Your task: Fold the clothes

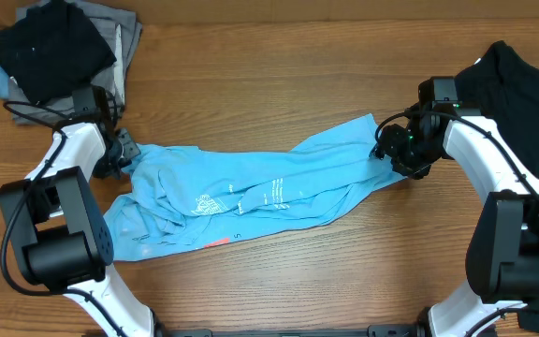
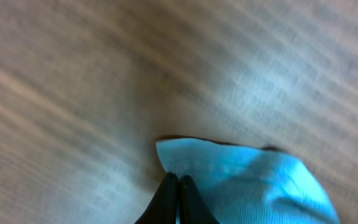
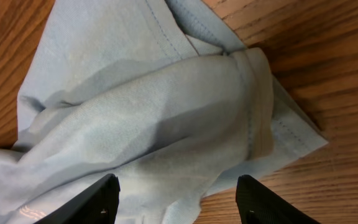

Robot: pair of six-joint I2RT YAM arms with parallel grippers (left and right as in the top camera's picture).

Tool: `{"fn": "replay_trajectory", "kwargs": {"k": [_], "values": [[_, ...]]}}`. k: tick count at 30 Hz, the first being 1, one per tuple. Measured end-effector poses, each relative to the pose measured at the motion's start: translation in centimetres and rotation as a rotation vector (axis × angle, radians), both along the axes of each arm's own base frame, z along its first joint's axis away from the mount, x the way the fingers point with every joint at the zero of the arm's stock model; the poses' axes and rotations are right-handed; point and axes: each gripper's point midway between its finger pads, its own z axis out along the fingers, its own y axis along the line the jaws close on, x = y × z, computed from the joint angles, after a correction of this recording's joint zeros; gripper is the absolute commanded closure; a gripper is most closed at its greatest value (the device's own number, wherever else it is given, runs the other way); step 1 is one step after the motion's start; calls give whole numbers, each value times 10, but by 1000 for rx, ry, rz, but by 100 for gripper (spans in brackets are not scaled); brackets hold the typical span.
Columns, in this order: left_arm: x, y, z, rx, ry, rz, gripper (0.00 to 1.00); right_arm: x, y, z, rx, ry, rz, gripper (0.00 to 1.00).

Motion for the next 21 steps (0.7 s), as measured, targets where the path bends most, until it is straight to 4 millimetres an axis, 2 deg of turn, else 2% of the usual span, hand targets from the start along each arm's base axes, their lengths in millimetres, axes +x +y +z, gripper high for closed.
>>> {"fn": "replay_trajectory", "kwargs": {"k": [3, 9, 13, 16, 21], "values": [[-4, -3, 21, 3, -17, 0, 96, 2, -1, 0, -7, -9, -1, 36], [-12, -9, 100, 30, -155, 2, 96, 4, -2, 0, -13, -18, -2, 36], [-25, -16, 136, 21, -214, 0, 96, 6, -3, 0, -15, -26, -2, 36], [-42, -29, 143, -36, -185, -15, 96, 8, -3, 0, -15, -31, -2, 36], [-79, -57, 130, -179, -35, -32, 96, 8, -3, 0, -16, -33, -2, 36]]}}
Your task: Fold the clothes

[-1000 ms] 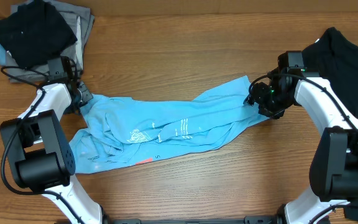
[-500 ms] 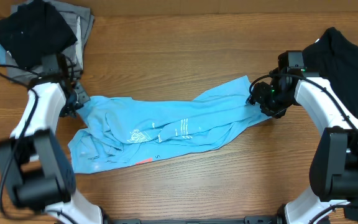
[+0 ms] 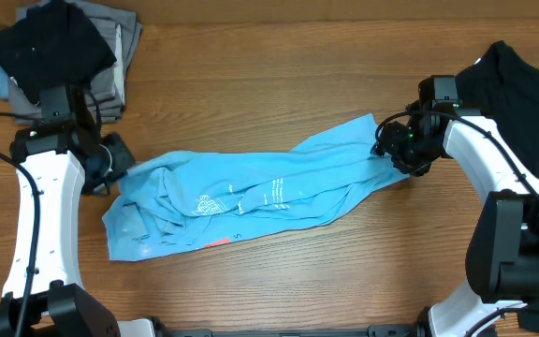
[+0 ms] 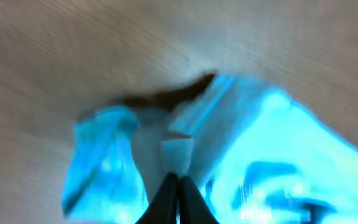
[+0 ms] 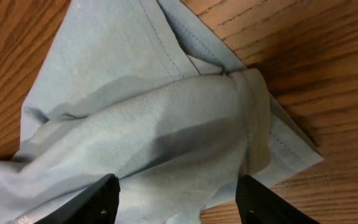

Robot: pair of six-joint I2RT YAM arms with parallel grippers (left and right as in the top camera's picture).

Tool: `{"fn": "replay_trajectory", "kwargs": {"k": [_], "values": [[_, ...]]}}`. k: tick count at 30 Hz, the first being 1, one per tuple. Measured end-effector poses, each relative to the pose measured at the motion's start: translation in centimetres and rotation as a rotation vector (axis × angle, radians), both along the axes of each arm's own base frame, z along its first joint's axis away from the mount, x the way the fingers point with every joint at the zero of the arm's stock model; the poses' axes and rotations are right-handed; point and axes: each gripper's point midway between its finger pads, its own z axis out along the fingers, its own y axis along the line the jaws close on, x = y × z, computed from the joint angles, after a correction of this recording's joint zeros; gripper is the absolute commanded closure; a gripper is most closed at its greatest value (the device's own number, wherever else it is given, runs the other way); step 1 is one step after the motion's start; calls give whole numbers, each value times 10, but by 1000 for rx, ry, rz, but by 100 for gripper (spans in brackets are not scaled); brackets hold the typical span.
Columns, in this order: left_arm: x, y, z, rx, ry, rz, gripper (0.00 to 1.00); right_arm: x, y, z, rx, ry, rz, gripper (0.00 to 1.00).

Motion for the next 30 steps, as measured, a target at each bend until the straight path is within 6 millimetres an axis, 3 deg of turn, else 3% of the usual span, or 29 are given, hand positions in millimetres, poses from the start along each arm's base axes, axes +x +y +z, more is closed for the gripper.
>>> {"fn": "replay_trajectory", "kwargs": {"k": [6, 11, 16, 18, 26, 30], "values": [[-25, -24, 1, -55, 86, -51, 96, 0, 0, 0, 0, 0, 0, 36], [-36, -38, 41, -20, -40, -91, 96, 4, 0, 1, 0, -17, 0, 35], [-76, -34, 72, 35, -83, -52, 96, 7, 0, 1, 0, -31, -1, 35], [-95, -34, 73, 38, -41, -30, 96, 9, 0, 2, 0, -36, 0, 35], [-137, -39, 61, 10, 143, 3, 96, 10, 0, 2, 0, -44, -1, 35], [-152, -41, 41, -2, 227, 23, 96, 14, 0, 3, 2, -58, -12, 35]]}}
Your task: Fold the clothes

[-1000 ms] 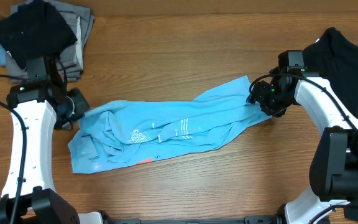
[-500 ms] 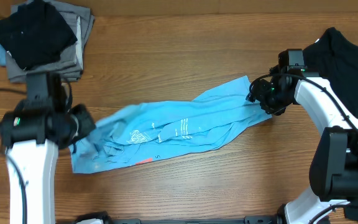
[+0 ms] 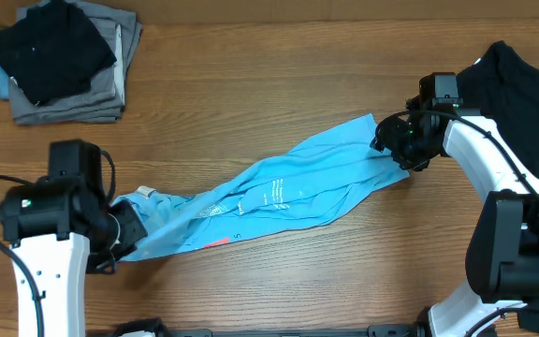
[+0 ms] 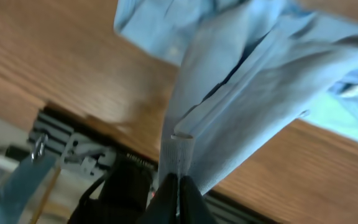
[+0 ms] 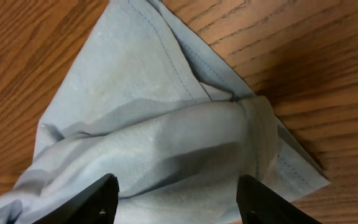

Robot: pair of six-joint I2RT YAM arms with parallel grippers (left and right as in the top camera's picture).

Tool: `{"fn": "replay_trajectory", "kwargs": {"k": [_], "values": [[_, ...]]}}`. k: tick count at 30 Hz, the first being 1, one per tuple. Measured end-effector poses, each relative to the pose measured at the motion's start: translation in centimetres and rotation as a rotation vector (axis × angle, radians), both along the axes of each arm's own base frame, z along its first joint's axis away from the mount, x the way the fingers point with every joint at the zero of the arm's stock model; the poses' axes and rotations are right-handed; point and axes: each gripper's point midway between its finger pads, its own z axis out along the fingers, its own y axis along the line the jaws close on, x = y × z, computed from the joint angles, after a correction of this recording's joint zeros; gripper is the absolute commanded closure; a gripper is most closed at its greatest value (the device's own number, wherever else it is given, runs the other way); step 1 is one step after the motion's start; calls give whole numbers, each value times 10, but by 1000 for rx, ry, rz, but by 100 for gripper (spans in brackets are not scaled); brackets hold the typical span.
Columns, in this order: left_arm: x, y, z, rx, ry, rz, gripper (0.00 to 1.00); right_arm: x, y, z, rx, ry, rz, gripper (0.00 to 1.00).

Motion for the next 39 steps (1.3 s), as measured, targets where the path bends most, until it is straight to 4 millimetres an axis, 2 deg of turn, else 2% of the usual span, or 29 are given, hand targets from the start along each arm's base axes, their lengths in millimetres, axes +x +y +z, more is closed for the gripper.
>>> {"fn": "replay_trajectory", "kwargs": {"k": [5, 10, 16, 19, 22, 29, 37, 39], "values": [[-12, -8, -33, -47, 77, 28, 96, 1, -1, 0, 2, -3, -10, 35], [-24, -12, -50, -64, 134, 71, 96, 1, -9, 0, 2, 0, -32, 35], [-14, -12, -52, -67, 96, 128, 96, 2, -18, 4, -1, 5, -53, 35], [-8, -14, -53, -82, 72, 137, 96, 11, -16, 10, -5, -32, -36, 36], [-6, -16, -53, -96, 63, 141, 96, 11, -12, 11, -9, -35, -19, 37], [-3, -17, -52, -104, 51, 143, 96, 3, -11, 1, -22, 16, -8, 42], [-1, -18, -52, -108, 45, 142, 96, -1, -13, -9, -33, 47, -9, 42], [-1, -18, -52, -108, 45, 142, 96, -1, -13, -11, -35, 45, -10, 46]]}}
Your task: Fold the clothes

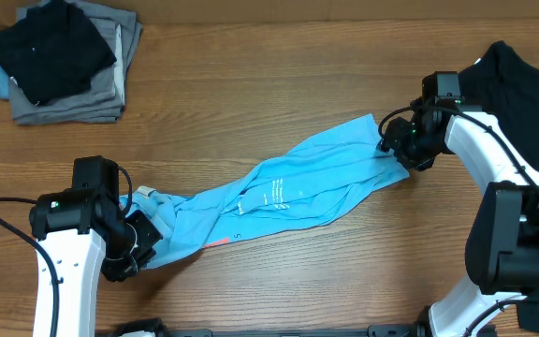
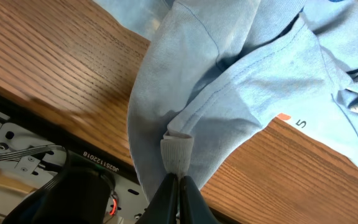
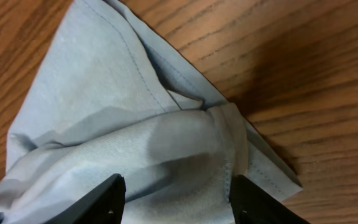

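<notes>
A light blue T-shirt [image 1: 279, 192] lies stretched in a crumpled diagonal band from the front left to the right of the wooden table [image 1: 251, 84]. My left gripper [image 1: 140, 243] sits at the shirt's front-left end. In the left wrist view the gripper [image 2: 178, 182] is shut on a ribbed edge of the shirt [image 2: 241, 81], which drapes away from it. My right gripper [image 1: 393, 150] hovers over the shirt's right end. In the right wrist view the gripper [image 3: 176, 196] stands open above the hemmed corner [image 3: 104, 124], its fingers apart on either side.
A stack of folded clothes [image 1: 64, 56], black over grey, sits at the back left. A loose black garment [image 1: 522, 84] lies at the right edge. The table's front edge and a metal frame [image 2: 36, 155] show just below my left gripper.
My left gripper, still shut on the shirt's edge, has shifted a little to the right near the table's front edge. The shirt's left end is bunched tighter. The right gripper has barely moved.
My left gripper was shut on the shirt's left edge near the folded stack, with the shirt spread wide. Then it held that edge further forward, then near the front edge, with the shirt drawn into a narrow diagonal band. My right gripper stayed open over the right end.
</notes>
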Robot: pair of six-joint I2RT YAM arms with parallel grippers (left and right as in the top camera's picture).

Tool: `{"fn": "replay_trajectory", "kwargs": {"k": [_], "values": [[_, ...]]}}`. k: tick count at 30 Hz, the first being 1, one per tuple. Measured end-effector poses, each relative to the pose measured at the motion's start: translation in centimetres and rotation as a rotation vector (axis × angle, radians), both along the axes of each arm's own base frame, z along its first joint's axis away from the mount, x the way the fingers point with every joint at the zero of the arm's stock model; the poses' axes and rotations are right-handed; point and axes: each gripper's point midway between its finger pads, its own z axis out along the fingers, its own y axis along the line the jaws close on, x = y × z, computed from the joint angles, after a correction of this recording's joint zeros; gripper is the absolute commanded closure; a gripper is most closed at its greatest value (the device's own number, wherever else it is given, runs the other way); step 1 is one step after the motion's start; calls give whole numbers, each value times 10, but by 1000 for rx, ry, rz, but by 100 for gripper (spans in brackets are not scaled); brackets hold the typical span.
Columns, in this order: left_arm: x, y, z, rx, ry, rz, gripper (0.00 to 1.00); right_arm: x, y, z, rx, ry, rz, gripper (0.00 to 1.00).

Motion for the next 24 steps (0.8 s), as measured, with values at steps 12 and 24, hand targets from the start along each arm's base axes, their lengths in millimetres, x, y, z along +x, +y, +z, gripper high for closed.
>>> {"fn": "replay_trajectory", "kwargs": {"k": [12, 24], "values": [[0, -1, 0, -3, -1, -4, 95, -4, -1, -6, -7, 17, -1, 45], [3, 0, 0, -2, -13, -12, 96, -13, -4, -38, -22, 104, -15, 96]]}}
